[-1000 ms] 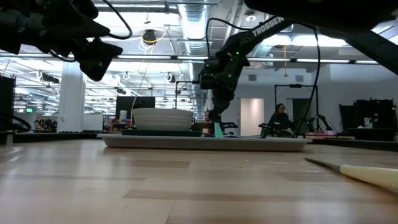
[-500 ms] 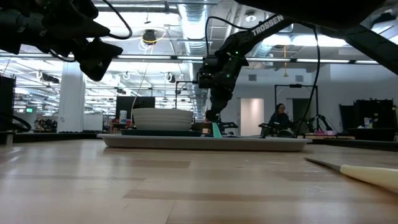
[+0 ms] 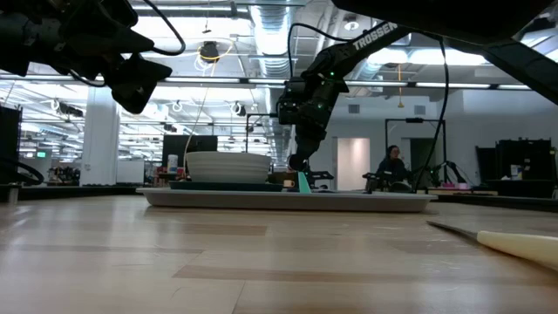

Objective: Set up tray
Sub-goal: Put the blue spoon on the dark blue napkin to the left of the orange fork, then put the yellow knife on the dark blue napkin to the right of the orange fork

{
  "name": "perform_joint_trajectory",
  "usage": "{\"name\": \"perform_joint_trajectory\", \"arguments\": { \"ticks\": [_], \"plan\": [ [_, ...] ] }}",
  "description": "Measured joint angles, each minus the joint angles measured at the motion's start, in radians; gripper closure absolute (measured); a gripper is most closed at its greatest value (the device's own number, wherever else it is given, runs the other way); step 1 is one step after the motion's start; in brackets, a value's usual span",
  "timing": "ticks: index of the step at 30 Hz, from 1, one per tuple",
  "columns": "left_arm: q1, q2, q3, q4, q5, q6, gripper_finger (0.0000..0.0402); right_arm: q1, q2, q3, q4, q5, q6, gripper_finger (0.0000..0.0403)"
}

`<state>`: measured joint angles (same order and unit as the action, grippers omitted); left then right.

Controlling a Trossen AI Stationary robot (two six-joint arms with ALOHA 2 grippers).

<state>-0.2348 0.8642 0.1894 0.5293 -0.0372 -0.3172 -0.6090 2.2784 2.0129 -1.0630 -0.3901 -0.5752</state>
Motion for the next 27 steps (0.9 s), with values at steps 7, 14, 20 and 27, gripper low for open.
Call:
{"name": "perform_joint_trajectory", "arguments": {
  "ticks": [7, 14, 20, 27],
  "plan": [
    [0.000, 0.000, 0.000, 0.000, 0.000, 0.000, 0.0229, 0.000, 0.000, 0.000, -0.002, 0.000, 0.007, 0.0350],
    [0.000, 0.000, 0.000, 0.000, 0.000, 0.000, 0.0229, 0.000, 0.000, 0.000, -0.002, 0.005, 0.019, 0.0345],
    [0.000, 0.000, 0.000, 0.000, 0.000, 0.000, 0.0229, 0.003, 0.001, 0.000, 0.000, 0.055, 0.026, 0.0302],
    [0.000, 0.000, 0.000, 0.000, 0.000, 0.000, 0.0229, 0.008, 0.001, 0.000, 0.003, 0.058, 0.018, 0.0265]
  ]
}}
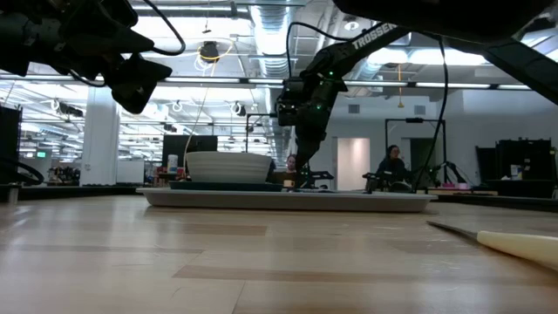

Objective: Set up tray
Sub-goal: Put the yellow knife on the dark blue napkin to the right of the orange fork

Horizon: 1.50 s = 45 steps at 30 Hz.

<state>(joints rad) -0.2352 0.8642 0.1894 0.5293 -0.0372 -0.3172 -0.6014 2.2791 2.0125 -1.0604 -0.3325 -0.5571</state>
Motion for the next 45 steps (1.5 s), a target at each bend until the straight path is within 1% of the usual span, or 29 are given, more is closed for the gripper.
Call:
{"name": "perform_joint_trajectory", "arguments": {
  "ticks": [4, 8, 12, 18, 25, 28, 31, 34, 36, 39, 42, 45],
  "plan": [
    [0.000, 0.000, 0.000, 0.000, 0.000, 0.000, 0.0229, 0.000, 0.000, 0.000, 0.002, 0.025, 0.000, 0.0261],
    [0.000, 0.000, 0.000, 0.000, 0.000, 0.000, 0.0229, 0.000, 0.000, 0.000, -0.002, 0.028, 0.005, 0.0264],
    [0.000, 0.000, 0.000, -0.001, 0.000, -0.007, 0.0229, 0.008, -0.008, 0.000, -0.044, 0.031, 0.020, 0.0269],
    [0.000, 0.000, 0.000, -0.007, 0.007, -0.016, 0.0229, 0.033, -0.054, -0.001, -0.215, 0.025, 0.105, 0.0281],
    [0.000, 0.000, 0.000, -0.050, 0.007, 0.022, 0.0229, 0.114, -0.120, -0.001, -0.424, 0.016, 0.327, 0.0291],
    [0.000, 0.000, 0.000, -0.085, 0.007, 0.037, 0.0229, 0.174, -0.149, -0.002, -0.461, 0.016, 0.448, 0.0291],
    [0.000, 0.000, 0.000, -0.101, 0.013, 0.054, 0.0229, 0.255, -0.198, -0.033, -0.443, 0.016, 0.572, 0.0291],
    [0.000, -0.002, 0.000, -0.077, 0.000, 0.099, 0.0229, 0.354, -0.258, -0.107, -0.402, 0.021, 0.707, 0.0291],
    [0.000, -0.003, 0.000, -0.056, -0.001, 0.124, 0.0229, 0.430, -0.312, -0.173, -0.330, 0.033, 0.819, 0.0291],
    [0.000, -0.019, 0.000, -0.068, 0.039, 0.158, 0.0229, 0.553, -0.402, -0.295, -0.189, 0.095, 1.042, 0.0291],
    [0.000, -0.037, 0.000, -0.070, 0.091, 0.160, 0.0229, 0.686, -0.473, -0.428, -0.027, 0.200, 1.320, 0.0291],
    [0.000, -0.077, 0.000, -0.065, 0.138, 0.173, 0.0229, 0.814, -0.507, -0.541, 0.114, 0.314, 1.638, 0.0291]
  ]
}}
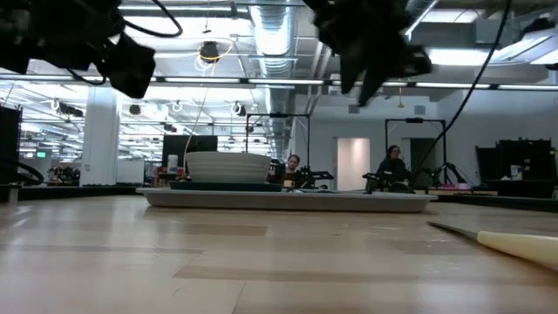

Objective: Set up tray
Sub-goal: Put the yellow knife on the dark blue napkin to the right of the orange fork

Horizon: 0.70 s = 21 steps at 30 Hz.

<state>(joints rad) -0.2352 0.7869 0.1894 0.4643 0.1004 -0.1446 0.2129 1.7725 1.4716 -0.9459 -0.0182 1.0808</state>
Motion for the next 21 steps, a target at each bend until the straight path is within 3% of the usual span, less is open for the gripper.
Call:
{"name": "perform_joint_trajectory", "arguments": {
  "ticks": [4, 6, 13, 21],
  "plan": [
    [0.000, -0.060, 0.000, -0.002, 0.073, 0.004, 0.0229, 0.149, 0.028, -0.097, 0.137, 0.084, 0.415, 0.0291],
    [0.000, -0.091, 0.007, -0.007, 0.106, 0.019, 0.0229, 0.206, 0.070, -0.112, 0.165, 0.081, 0.528, 0.0291],
    [0.000, -0.180, 0.071, -0.218, 0.212, 0.009, 0.0229, 0.308, 0.182, -0.111, 0.193, 0.015, 0.758, 0.0291],
    [0.000, -0.200, 0.072, -0.267, 0.189, 0.120, 0.0229, 0.337, 0.204, -0.105, 0.203, 0.023, 0.898, 0.0290]
  ]
}}
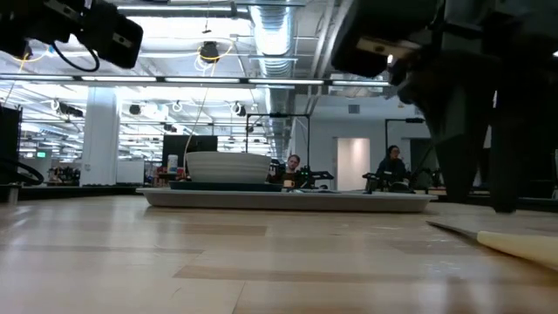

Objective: Set up tray
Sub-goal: Put the yellow knife on the dark blue napkin to the right of the orange fork

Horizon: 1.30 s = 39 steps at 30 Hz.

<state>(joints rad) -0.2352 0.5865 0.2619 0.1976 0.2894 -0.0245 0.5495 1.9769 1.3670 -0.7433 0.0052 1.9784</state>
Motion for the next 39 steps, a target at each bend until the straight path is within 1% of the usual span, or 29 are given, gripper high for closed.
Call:
{"name": "perform_joint_trajectory", "arguments": {
  "ticks": [2, 6, 8, 9, 13, 18, 22, 24, 26, 30, 31, 39],
  "plan": [
    [0.000, 0.000, 0.005, 0.003, -0.004, 0.028, 0.0229, 0.000, 0.008, 0.000, 0.006, -0.009, 0.005, 0.0290],
    [0.000, 0.000, 0.017, -0.004, -0.007, 0.028, 0.0229, -0.003, 0.042, 0.003, 0.032, -0.061, 0.012, 0.0290],
    [0.000, 0.001, 0.019, -0.007, -0.007, 0.028, 0.0229, -0.004, 0.054, -0.003, 0.000, -0.074, 0.012, 0.0290],
    [0.000, 0.002, 0.019, -0.012, -0.007, 0.026, 0.0229, -0.009, 0.067, 0.001, 0.027, -0.087, 0.012, 0.0290],
    [0.000, 0.002, 0.019, -0.042, -0.008, 0.023, 0.0229, -0.018, 0.100, 0.006, 0.029, -0.156, 0.006, 0.0290],
    [0.000, 0.002, 0.019, -0.059, -0.008, -0.027, 0.0229, -0.024, 0.120, 0.008, 0.029, -0.178, -0.012, 0.0290],
    [0.000, 0.002, 0.019, -0.068, -0.008, -0.052, 0.0229, -0.024, 0.119, 0.007, 0.021, -0.172, -0.019, 0.0292],
    [0.000, 0.002, 0.019, -0.082, -0.008, -0.053, 0.0229, -0.024, 0.119, 0.007, 0.019, -0.171, -0.023, 0.0299],
    [0.000, 0.002, 0.019, -0.090, -0.008, -0.054, 0.0229, -0.022, 0.119, 0.006, 0.016, -0.171, -0.023, 0.0315],
    [0.000, 0.002, 0.019, -0.098, -0.008, -0.055, 0.0229, -0.019, 0.118, 0.005, 0.007, -0.158, -0.059, 0.0371],
    [0.000, 0.002, 0.019, -0.098, -0.008, -0.059, 0.0229, -0.019, 0.117, 0.005, 0.004, -0.157, -0.065, 0.0379],
    [0.000, 0.002, 0.019, -0.104, -0.008, -0.077, 0.0229, -0.031, 0.105, 0.004, -0.012, -0.147, -0.080, 0.0377]
  ]
}}
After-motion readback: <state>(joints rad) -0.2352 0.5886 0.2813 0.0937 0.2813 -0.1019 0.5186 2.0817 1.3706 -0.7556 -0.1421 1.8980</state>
